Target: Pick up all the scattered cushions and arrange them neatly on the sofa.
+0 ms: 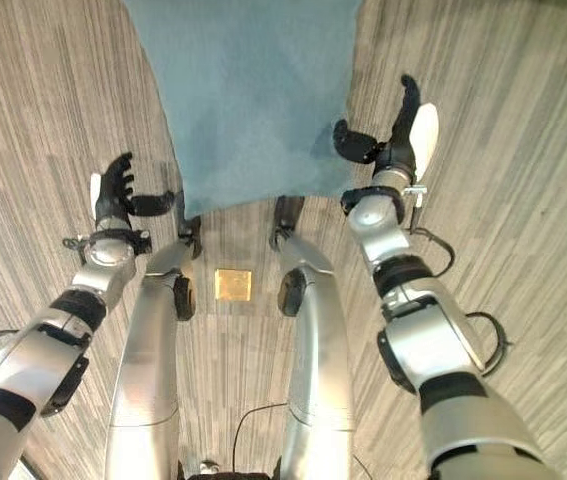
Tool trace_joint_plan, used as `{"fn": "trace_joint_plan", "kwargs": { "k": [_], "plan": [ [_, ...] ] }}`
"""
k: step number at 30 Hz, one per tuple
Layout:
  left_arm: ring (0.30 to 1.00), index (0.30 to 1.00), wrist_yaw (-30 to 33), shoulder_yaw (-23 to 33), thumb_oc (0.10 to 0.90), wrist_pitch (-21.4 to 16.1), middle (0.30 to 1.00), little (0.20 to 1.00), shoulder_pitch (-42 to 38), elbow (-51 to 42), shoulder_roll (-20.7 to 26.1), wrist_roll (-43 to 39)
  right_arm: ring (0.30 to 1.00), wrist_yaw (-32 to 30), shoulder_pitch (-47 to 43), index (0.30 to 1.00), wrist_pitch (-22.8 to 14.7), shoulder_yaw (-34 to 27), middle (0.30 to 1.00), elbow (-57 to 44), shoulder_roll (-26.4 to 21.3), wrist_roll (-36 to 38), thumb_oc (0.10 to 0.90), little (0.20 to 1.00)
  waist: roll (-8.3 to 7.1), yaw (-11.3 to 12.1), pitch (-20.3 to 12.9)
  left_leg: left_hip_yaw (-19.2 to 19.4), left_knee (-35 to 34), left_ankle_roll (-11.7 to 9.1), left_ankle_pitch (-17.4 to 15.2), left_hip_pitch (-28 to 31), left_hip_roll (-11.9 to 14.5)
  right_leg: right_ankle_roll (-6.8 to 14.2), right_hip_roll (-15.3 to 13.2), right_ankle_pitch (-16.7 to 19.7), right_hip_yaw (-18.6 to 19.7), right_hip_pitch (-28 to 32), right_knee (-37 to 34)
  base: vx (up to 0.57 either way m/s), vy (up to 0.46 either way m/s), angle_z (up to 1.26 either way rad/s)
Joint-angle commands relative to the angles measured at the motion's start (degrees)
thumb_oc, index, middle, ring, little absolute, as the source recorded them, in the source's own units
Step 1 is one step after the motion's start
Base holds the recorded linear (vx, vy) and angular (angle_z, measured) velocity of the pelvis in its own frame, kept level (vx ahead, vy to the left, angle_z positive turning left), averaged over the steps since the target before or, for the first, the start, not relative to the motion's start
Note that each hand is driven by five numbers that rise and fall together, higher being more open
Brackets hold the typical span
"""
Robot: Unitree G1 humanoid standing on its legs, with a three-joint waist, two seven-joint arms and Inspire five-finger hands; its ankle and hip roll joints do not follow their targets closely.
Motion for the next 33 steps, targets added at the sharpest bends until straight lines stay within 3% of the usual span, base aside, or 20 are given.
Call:
{"fn": "trace_joint_plan", "kwargs": {
  "k": [1, 8, 12, 13, 15, 16, 17, 18, 27, 33],
  "plan": [
    [0.900, 0.900, 2.4, 1.4, 0.800, -1.9, 0.900, 0.900, 4.4, -2.5, 0.4, -1.3, 0.900, -1.8, 4.0, 0.900, -1.9, 1.3, 0.900, -0.6, 0.0, 2.0, 0.800, 0.900, 0.71, -0.6, -5.5, 1.1, 2.3, 1.7, -3.8, -1.7, -1.1, 3.5, 0.5, -9.7, 4.3, 2.6, 2.6, 0.07, 0.002, 0.01],
    [0.900, 0.900, 1.9, -3.1, 0.800, -0.3, 0.900, 0.900, -2.3, -3.4, -1.6, 0.4, 0.900, 0.6, -1.0, 0.900, -0.7, 5.9, 0.900, 0.6, 5.2, 3.6, 0.800, 0.900, -0.08, -0.1, -2.9, 1.3, 6.5, 2.6, -5.8, -3.1, -1.4, 2.9, -0.1, -10.8, 5.6, 0.9, 6.8, 0.02, -0.001, 0.00],
    [0.900, 0.900, 1.2, -5.4, 0.800, 0.4, 0.900, 0.900, -6.4, -2.9, -4.9, 0.2, 0.900, 5.5, -3.5, 0.900, -2.8, 7.1, 0.900, -0.4, 11.2, 11.8, 0.800, 0.900, -0.62, -0.2, -1.8, 1.5, 7.7, 2.8, -5.9, -3.1, -1.7, 3.0, -0.1, -10.5, 6.1, 0.8, 8.0, 0.00, 0.008, 0.00],
    [0.900, 0.900, 0.3, -5.9, 0.800, 0.5, 0.900, 0.900, -7.8, -2.1, -7.0, -1.8, 0.585, 7.4, -4.4, 0.585, -4.4, 6.8, 0.585, -1.5, 13.9, 16.8, 0.590, 0.585, -0.86, -0.2, -1.7, 1.6, 8.0, 2.9, -5.9, -3.1, -1.6, 3.0, 0.1, -10.3, 6.3, 0.9, 7.9, 0.00, 0.000, 0.00],
    [0.900, 0.900, -0.5, -5.7, 0.800, 0.2, 0.900, 0.900, -8.3, -2.4, -7.7, -4.7, 0.300, 8.4, -5.2, 0.300, -5.2, 7.3, 0.300, -3.6, 15.2, 18.6, 0.400, 0.300, -1.18, -0.4, -1.6, 1.6, 8.2, 2.8, -6.0, -3.1, -1.5, 3.2, 0.2, -9.9, 6.5, 0.8, 8.0, 0.00, 0.024, -0.05],
    [0.900, 0.900, -1.0, -5.8, 0.800, 0.2, 0.900, 0.900, -8.6, -2.6, -7.7, -5.6, 0.300, 8.7, -5.7, 0.300, -5.3, 7.6, 0.300, -4.3, 15.3, 18.5, 0.400, 0.300, -1.28, -0.5, -1.6, 1.6, 8.4, 2.8, -6.0, -3.1, -1.5, 3.2, 0.2, -9.8, 6.6, 0.7, 8.1, 0.00, 0.035, -0.05],
    [0.629, 0.629, -1.5, -5.7, 0.620, 0.2, 0.629, 0.629, -8.9, -2.9, -7.4, -6.8, 0.300, 8.8, -6.1, 0.300, -5.7, 8.0, 0.300, -5.7, 15.4, 18.5, 0.400, 0.300, -1.39, -0.6, -1.6, 1.5, 8.5, 2.8, -5.9, -3.1, -1.4, 3.3, 0.3, -9.7, 6.6, 0.7, 8.2, 0.00, 0.034, -0.02],
    [0.300, 0.300, -1.9, -5.6, 0.400, 0.2, 0.300, 0.300, -9.2, -3.1, -7.0, -7.8, 0.300, 8.9, -6.4, 0.300, -6.1, 8.0, 0.300, -7.0, 15.1, 18.4, 0.400, 0.300, -1.53, -0.7, -1.7, 1.6, 8.7, 2.8, -6.0, -3.1, -1.4, 3.3, 0.4, -9.4, 6.7, 0.7, 8.2, 0.00, 0.035, 0.00],
    [0.300, 0.300, -1.0, -3.8, 0.400, -0.9, 0.300, 0.300, -8.1, -8.3, -3.7, -12.1, 0.300, 7.4, -5.8, 0.300, -9.2, 5.2, 0.300, -18.2, 11.3, 17.7, 0.400, 0.300, -1.72, -1.4, -2.3, 1.3, 9.2, 2.6, -6.1, -3.1, -0.9, 3.6, 1.4, -8.6, 7.1, 0.4, 8.4, 0.00, -0.001, 0.00],
    [0.300, 0.300, -1.0, -3.6, 0.400, -1.2, 0.300, 0.300, -7.5, -11.5, -0.3, -12.5, 0.300, 7.7, -5.8, 0.300, -7.7, 6.1, 0.300, -20.0, 8.1, 15.7, 0.400, 0.300, -1.65, -1.6, -2.3, 0.9, 8.7, 2.2, -5.5, -3.1, -0.7, 3.8, 1.6, -7.8, 7.0, 0.3, 8.2, -0.01, -0.018, -0.01]
  ]
}}
